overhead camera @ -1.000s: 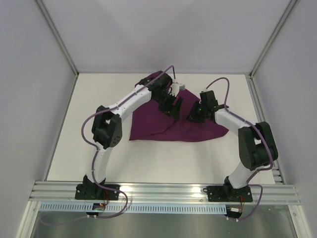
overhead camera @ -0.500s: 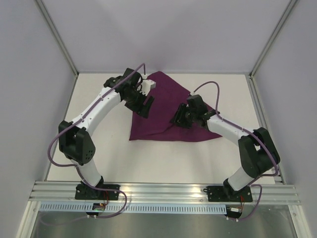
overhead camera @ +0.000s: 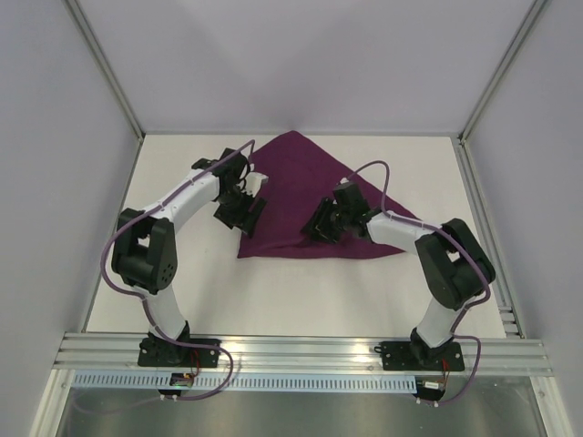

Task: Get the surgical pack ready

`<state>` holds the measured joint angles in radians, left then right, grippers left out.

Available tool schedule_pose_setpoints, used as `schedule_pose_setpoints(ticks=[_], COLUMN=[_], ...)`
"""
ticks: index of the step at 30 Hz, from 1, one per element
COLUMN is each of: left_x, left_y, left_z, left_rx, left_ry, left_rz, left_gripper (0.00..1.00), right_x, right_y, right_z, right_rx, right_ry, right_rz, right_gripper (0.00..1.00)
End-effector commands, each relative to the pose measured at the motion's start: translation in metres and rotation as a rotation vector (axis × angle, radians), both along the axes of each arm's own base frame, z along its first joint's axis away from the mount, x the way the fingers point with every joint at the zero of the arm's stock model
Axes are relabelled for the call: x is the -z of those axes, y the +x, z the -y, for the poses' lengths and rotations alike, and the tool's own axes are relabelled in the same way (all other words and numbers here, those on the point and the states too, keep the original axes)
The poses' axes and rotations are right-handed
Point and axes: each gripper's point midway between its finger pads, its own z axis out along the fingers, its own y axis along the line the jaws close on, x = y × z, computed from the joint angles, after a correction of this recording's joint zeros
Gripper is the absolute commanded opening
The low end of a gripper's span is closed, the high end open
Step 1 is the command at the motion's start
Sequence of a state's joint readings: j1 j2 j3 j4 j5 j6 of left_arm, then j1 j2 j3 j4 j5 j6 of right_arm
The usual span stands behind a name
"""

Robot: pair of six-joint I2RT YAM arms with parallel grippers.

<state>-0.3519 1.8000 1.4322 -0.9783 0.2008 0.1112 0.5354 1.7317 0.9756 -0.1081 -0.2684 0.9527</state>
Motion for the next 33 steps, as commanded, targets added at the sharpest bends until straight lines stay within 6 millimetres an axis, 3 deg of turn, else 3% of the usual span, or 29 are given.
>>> schedule_pose_setpoints(ticks=[1, 2, 5, 8, 13, 19, 24, 30, 33], left_x=[0.005, 0.006, 0.009, 0.01, 0.011, 0.012, 0.012, 0.015, 0.017], left_y=[0.005, 0.005, 0.004, 0.003, 0.003, 0.005, 0.006, 0.007, 0.006], left_z=[0.004, 0.003, 0.003, 0.002, 0.003, 0.003, 0.003, 0.003, 0.003], left_rx=[0.021, 0.024, 0.025, 0.027, 0.03, 0.034, 0.034, 0.036, 0.037], left_ry=[-0.012, -0.01, -0.007, -0.007, -0.007, -0.003, -0.003, -0.001, 0.003], left_rz=[0.018, 0.018, 0.015, 0.013, 0.011, 0.011, 0.01, 0.001, -0.004], left_gripper=[0.77, 0.77, 0.77, 0.77, 0.77, 0.77, 0.77, 0.77, 0.77], right_x=[-0.019, -0.021, -0.025, -0.028, -0.032, -0.038, -0.026, -0.002, 0.0], right_y=[0.016, 0.017, 0.014, 0.008, -0.008, -0.024, -0.029, -0.032, -0.031], right_z=[-0.018, -0.019, -0.017, -0.012, -0.002, -0.007, -0.001, 0.004, 0.005], right_rx=[0.004, 0.006, 0.014, 0.018, 0.018, -0.003, 0.012, 0.02, 0.013], right_ry=[0.086, 0.094, 0.104, 0.103, 0.059, 0.068, 0.036, -0.008, -0.025], right_rz=[0.044, 0.048, 0.052, 0.06, 0.08, 0.078, 0.051, 0.005, -0.003], right_gripper=[0.42, 0.3, 0.1, 0.01, 0.0, 0.01, 0.0, 0.11, 0.26])
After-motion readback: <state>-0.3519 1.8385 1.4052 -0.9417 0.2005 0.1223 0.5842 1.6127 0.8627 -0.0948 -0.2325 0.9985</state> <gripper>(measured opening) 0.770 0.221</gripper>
